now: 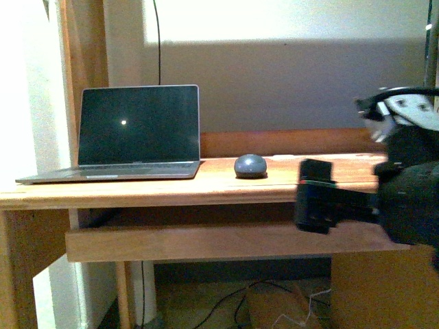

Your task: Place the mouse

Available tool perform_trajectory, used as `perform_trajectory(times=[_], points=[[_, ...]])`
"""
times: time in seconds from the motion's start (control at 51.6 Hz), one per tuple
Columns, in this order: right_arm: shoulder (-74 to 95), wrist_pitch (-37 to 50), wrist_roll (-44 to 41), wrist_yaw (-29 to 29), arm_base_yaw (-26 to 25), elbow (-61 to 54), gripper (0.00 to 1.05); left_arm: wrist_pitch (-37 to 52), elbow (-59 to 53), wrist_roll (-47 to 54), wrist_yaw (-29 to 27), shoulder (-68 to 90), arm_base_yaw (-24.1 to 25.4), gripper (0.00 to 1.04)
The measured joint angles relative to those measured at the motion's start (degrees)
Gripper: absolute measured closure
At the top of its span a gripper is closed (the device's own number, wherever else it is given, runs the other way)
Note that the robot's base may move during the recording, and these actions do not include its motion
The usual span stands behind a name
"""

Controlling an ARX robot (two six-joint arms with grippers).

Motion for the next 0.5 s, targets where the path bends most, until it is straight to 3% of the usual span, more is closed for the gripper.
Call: perform_trajectory(times=[0.213,0.446,0.504], points=[[-28.63,-7.93,0.98,-5.84,-6.34,-19.50,0.07,0.00,0.00,0.00,0.00,0.00,0.00,0.08],[-63.17,-28.46,1.09,-18.14,-21.33,-31.30,0.07,0.00,0.00,0.00,0.00,0.00,0.00,0.08],[-70.05,-25.79,-4.68,-15.52,-25.81,-34.80,0.17,0.00,0.00,0.00,-0.02,-0.02,0.00,0.08]])
